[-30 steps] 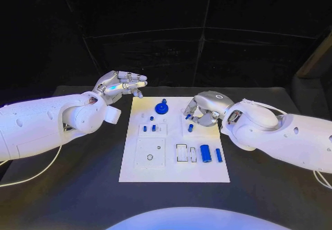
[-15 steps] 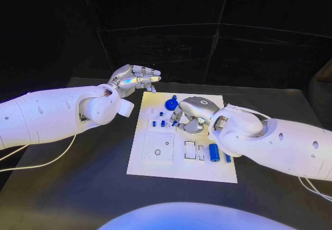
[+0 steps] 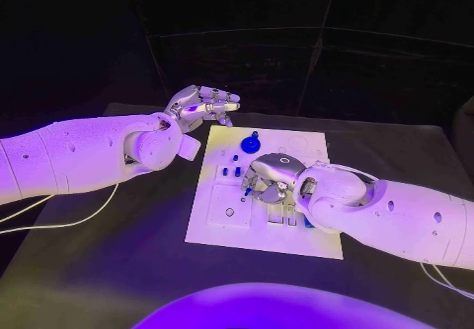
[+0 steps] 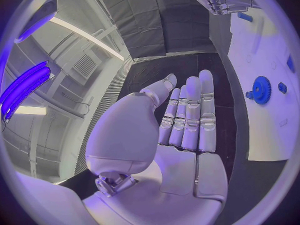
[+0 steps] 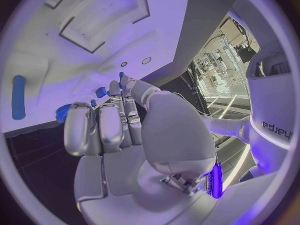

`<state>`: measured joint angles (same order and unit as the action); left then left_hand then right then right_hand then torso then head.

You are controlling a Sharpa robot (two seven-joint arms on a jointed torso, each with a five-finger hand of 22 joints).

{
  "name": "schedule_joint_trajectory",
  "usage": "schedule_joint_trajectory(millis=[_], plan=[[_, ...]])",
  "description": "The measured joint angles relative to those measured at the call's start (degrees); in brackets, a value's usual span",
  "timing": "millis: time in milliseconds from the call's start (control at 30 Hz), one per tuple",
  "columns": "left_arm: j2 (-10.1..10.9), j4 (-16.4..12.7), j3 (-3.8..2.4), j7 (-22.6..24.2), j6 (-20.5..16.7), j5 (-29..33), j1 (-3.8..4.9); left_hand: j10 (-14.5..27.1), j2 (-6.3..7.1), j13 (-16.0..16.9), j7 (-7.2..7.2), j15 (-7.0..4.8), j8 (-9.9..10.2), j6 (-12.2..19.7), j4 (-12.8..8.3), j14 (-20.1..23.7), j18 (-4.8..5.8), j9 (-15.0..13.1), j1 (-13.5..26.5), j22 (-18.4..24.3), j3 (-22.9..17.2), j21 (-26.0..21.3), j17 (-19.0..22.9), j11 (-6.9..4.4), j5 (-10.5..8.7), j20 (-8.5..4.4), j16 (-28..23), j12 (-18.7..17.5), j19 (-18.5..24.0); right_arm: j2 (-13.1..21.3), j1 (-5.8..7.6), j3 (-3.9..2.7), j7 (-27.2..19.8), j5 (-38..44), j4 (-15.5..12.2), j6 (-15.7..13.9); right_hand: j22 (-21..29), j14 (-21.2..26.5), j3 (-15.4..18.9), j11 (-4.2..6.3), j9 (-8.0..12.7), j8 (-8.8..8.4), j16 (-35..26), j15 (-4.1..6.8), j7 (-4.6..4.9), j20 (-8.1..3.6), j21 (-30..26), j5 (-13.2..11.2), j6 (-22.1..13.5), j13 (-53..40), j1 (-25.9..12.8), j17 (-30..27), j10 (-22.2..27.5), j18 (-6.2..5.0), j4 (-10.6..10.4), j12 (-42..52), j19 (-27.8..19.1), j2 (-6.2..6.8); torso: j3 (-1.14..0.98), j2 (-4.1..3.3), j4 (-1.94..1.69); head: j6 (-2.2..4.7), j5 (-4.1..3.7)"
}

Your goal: Assemble the parts on the task board

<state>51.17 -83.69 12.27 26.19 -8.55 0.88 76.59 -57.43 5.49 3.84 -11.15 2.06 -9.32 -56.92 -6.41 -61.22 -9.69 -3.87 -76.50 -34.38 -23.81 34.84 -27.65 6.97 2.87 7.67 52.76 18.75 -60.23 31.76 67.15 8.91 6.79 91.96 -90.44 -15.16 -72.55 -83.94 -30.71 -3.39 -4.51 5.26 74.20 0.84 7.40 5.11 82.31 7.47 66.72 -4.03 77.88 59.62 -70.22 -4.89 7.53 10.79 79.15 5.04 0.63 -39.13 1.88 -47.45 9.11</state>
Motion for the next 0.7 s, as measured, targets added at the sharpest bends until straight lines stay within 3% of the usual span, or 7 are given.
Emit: schedule_joint_trajectory(millis=[700], plan=[[-0.2,0.1,0.00,0.0,0.1,0.1,0.00,0.0,0.00,0.0,0.00,0.00,0.0,0.0,0.2,0.0,0.00,0.0,0.0,0.0,0.2,0.0,0.1,0.00,0.00,0.00,0.0,0.0,0.0,-1.5,-0.84,0.07,0.0,1.4,1.3,1.7,0.2,0.0,0.0,0.00,0.1,-0.35,0.0,0.00,0.11,0.00,0.0,0.0,-0.3,0.0,0.0,-0.1,0.0,0.00,0.0,0.0,0.0,0.00,0.04,0.03,-0.04,-0.50,0.30]])
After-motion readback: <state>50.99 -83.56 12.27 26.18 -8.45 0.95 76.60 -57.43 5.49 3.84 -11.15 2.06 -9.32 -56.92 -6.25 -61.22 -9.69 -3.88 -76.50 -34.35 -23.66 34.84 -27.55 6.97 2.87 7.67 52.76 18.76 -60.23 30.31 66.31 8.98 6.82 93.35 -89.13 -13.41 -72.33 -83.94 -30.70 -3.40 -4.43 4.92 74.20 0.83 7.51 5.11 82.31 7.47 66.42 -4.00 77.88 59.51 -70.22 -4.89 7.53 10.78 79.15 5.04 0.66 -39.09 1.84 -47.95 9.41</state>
